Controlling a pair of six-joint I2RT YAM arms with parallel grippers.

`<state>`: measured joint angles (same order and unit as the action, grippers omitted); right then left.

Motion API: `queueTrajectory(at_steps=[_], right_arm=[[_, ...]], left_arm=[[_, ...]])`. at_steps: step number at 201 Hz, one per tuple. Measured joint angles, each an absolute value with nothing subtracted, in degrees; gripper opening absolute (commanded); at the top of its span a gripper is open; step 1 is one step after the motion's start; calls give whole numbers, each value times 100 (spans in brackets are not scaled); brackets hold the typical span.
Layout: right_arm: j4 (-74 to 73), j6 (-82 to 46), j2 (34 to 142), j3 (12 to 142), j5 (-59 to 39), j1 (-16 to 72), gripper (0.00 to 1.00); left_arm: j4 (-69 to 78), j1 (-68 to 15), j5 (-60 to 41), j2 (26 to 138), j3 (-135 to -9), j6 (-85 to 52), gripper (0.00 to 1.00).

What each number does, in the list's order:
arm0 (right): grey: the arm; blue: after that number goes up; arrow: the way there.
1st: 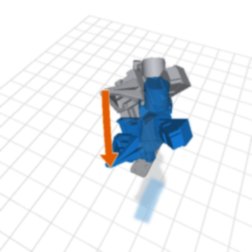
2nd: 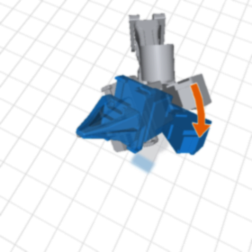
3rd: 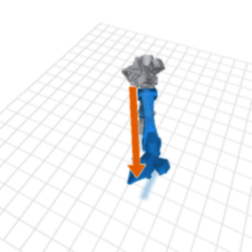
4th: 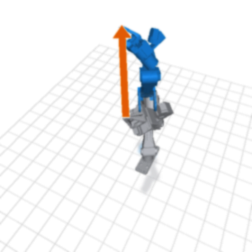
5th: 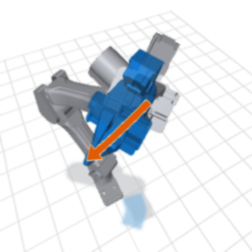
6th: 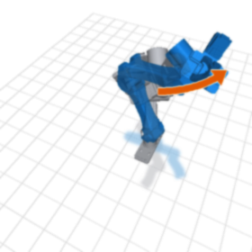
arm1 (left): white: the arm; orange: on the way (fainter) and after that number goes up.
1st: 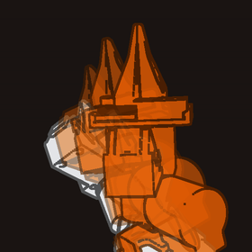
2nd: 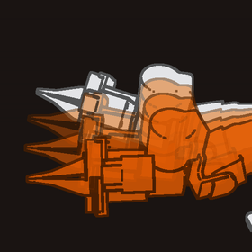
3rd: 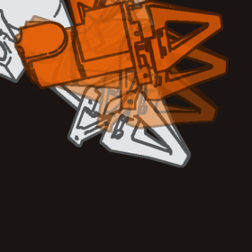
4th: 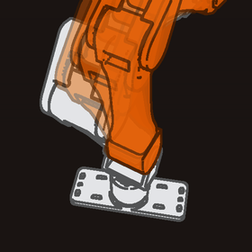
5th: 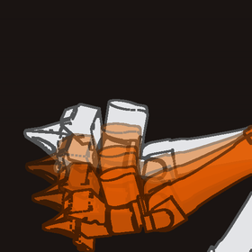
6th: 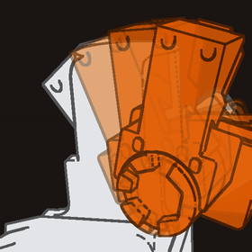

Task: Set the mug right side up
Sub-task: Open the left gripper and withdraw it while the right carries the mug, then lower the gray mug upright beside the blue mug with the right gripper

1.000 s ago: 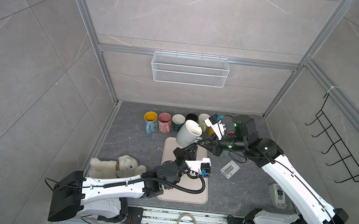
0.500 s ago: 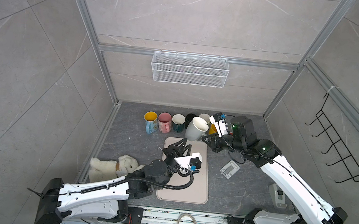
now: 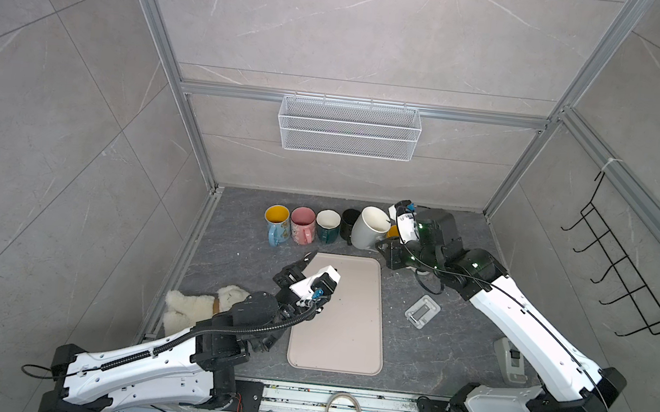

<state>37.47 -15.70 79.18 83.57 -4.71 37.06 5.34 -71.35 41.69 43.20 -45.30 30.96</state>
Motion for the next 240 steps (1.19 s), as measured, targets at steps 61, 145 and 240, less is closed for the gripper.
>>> queueTrajectory(at_steps=[61,145,240], right_arm=[[3728,-1542,9574,9544,-611,4445,0],[4036,-1476,11314,11216,-1007,4969,0],[4727,-1391,12431,12337,-1050,5068,0]], left_arm=[[-871,-6611,4296,3594,-5052,1286,69],[-1944,-6018,3710,3894,-5369,-167,73],[-1922,-2893,847,4565,-5164,-1496,75]])
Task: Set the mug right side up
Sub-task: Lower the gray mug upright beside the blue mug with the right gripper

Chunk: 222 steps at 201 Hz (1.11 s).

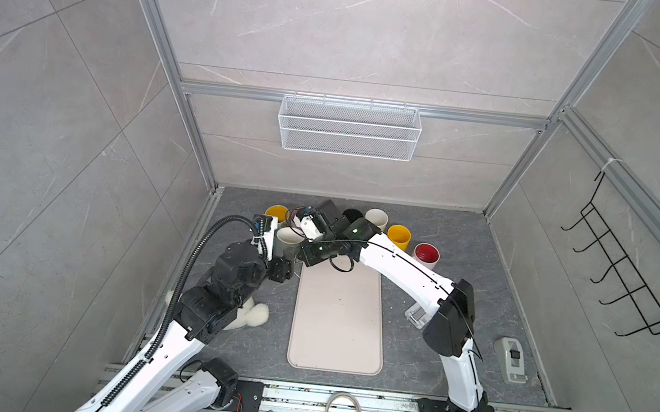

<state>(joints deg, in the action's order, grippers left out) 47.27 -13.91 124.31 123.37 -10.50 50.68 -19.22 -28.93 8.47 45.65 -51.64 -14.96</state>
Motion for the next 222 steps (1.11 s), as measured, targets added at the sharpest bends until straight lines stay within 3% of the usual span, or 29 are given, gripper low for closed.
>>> queueTrajectory(at_steps=[90,222], right_arm=[[5247,-1175,13417,13117,-322,5341,0],[3894,-1297,13598,12337,390,5369,0]], left_arm=[[-980,-187,-1546,4917,-4156,-2871,75],[-574,228,-2005,4904,-4082,-3107,77]])
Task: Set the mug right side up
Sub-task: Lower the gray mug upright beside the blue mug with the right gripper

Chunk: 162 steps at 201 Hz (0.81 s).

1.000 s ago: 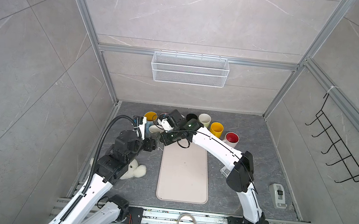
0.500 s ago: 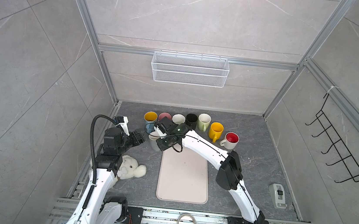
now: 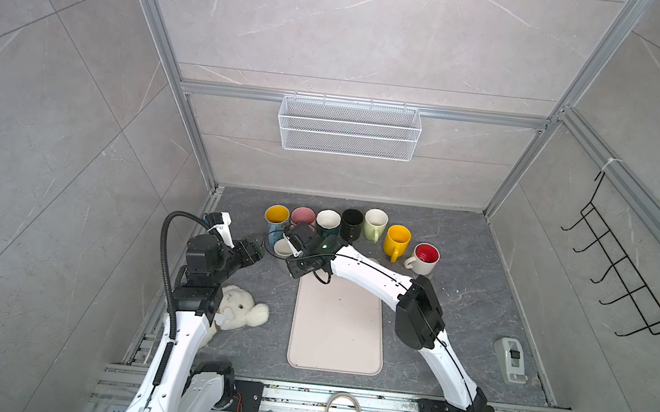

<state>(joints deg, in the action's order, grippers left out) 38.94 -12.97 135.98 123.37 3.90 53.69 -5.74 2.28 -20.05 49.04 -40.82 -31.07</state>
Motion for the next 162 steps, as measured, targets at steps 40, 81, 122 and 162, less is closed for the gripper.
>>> queueTrajectory(at_steps=[40,81,122,162], right_arm=[[3647,-1393,13600,12232,480,5374,0],[3564,-1374,13598,12169,714,5489,5],[3566,-1374,13600,12158,799,5601,20],[3529,-1378,13600,12046,823,5607,42]], left_arm=[[-550,228,-2005,4888,-4058,-3105,77],[-545,228,-2005,4888,-4058,-3105,77],[-545,228,-2005,4869,-4056,-3103,77],[-482,228,-2005,4803,-3966,-3100,79]])
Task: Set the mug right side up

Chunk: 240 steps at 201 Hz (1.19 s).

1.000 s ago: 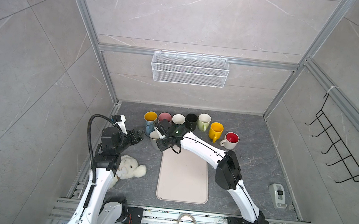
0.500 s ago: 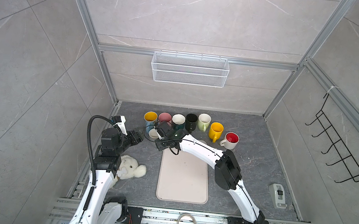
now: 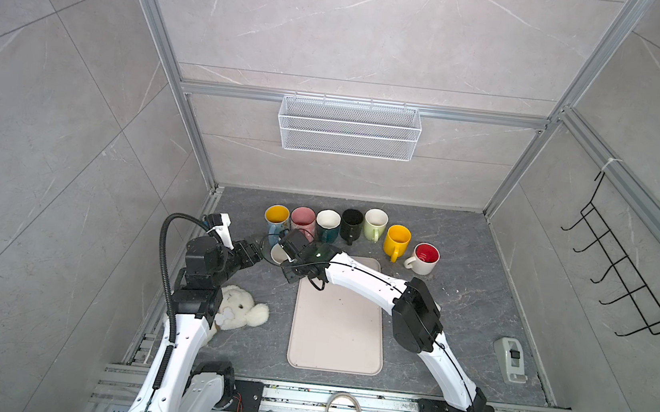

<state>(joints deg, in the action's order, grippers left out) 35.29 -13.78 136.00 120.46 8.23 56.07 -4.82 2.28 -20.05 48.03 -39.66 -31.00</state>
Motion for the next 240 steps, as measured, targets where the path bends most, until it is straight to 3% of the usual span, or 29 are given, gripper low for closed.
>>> queueTrajectory(at_steps=[77,143,151,155,158,188,240], right_arm=[[3308,-1374,13214,11257,969,5642,62],[3009,-1227,10755,9769,1739,5763,76],[2985,-1229,10368,9553,1907,5771,79],[2971,-1210,10206,9452,1968,5774,96],[2967,-1251,10071,9376,2047,5774,99],[2976,-1249,8991,8613,2792,5774,99],[3347,-1439,7909,7599,4029,5642,99]], left_arm=[[-464,228,-1997,4674,-3903,-3072,86],[-401,228,-1999,4508,-3850,-3052,92],[-379,228,-2001,4508,-3828,-3050,93],[-375,228,-2003,4508,-3813,-3050,93],[-373,228,-2003,4508,-3804,-3046,94],[-384,228,-2003,4508,-3769,-3002,100],[-515,228,-1612,4525,-3769,-2805,100]])
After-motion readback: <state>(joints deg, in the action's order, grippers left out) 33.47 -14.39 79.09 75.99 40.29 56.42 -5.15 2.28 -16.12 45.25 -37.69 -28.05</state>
